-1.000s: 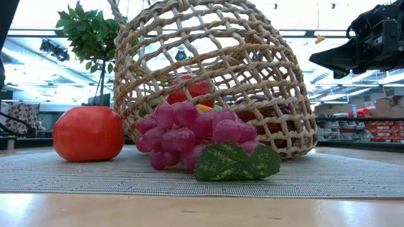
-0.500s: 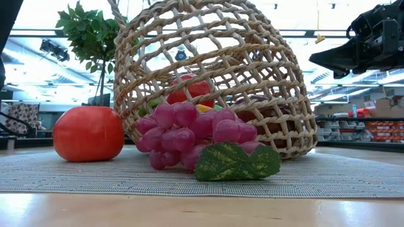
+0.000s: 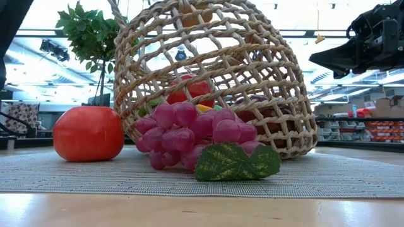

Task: Build produce basket
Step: Put the red apple into the basket

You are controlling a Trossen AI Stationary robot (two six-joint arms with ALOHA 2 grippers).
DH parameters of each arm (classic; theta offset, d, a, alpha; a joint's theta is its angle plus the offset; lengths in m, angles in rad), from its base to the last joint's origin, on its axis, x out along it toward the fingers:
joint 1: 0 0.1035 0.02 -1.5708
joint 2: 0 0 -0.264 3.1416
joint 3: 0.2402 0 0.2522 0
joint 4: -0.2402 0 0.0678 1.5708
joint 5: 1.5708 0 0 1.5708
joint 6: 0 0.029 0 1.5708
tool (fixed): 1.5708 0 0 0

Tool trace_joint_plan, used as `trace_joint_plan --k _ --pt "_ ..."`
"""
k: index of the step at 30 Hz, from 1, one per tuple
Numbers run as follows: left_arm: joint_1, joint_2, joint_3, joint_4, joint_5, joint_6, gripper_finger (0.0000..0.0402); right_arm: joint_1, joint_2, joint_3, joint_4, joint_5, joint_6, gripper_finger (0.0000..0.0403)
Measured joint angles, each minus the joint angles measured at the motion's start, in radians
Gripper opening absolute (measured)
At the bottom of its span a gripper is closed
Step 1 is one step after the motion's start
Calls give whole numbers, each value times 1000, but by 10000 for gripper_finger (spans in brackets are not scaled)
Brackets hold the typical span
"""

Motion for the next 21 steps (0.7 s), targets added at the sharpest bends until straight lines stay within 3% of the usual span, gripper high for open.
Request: trace_joint_plan --k 10,21 --pt "31 115 1 0 29 102 353 0 10 0 1 0 0 50" --pt "64 171 1 9 75 116 353 0 11 0 0 0 0 50"
